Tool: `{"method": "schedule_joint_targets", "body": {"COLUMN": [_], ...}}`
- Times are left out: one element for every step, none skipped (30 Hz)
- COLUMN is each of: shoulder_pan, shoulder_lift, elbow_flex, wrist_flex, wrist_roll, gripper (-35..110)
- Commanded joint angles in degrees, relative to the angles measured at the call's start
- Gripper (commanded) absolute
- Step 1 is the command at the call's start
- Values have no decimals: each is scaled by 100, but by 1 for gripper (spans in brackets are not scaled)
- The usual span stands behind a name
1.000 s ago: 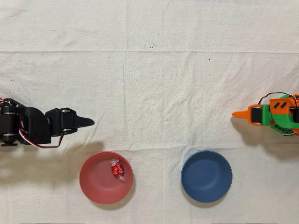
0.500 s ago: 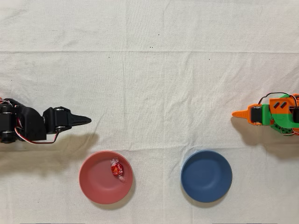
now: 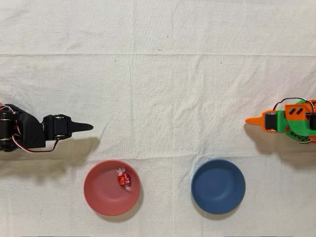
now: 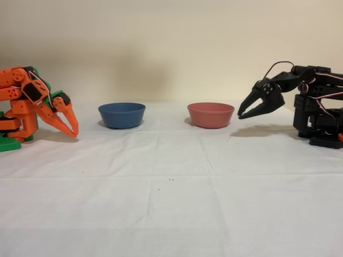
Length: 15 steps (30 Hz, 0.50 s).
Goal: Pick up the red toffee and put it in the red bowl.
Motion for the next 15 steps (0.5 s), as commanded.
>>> {"method": "schedule_joint_targets", "body": {"shoulder_pan": [35, 44, 44, 44, 44, 35, 35, 35, 35, 44, 44, 44, 44, 35, 35], "shoulder_lift": [70, 70, 70, 70, 70, 70, 70, 70, 70, 70, 70, 70, 70, 70, 70], "elbow_flex": [272, 325, 325, 325, 325, 334, 334, 334, 334, 334, 334, 334, 334, 334, 334], "wrist_flex": [-149, -149, -88, -35, 0, 44, 149, 299, 466, 510, 501, 510, 527, 562, 562], "wrist_roll": [-105, -105, -53, 53, 123, 167, 237, 308, 378, 422, 404, 387, 343, 299, 308], "gripper": [1, 1, 1, 2, 2, 1, 1, 1, 1, 1, 1, 1, 1, 1, 1]}}
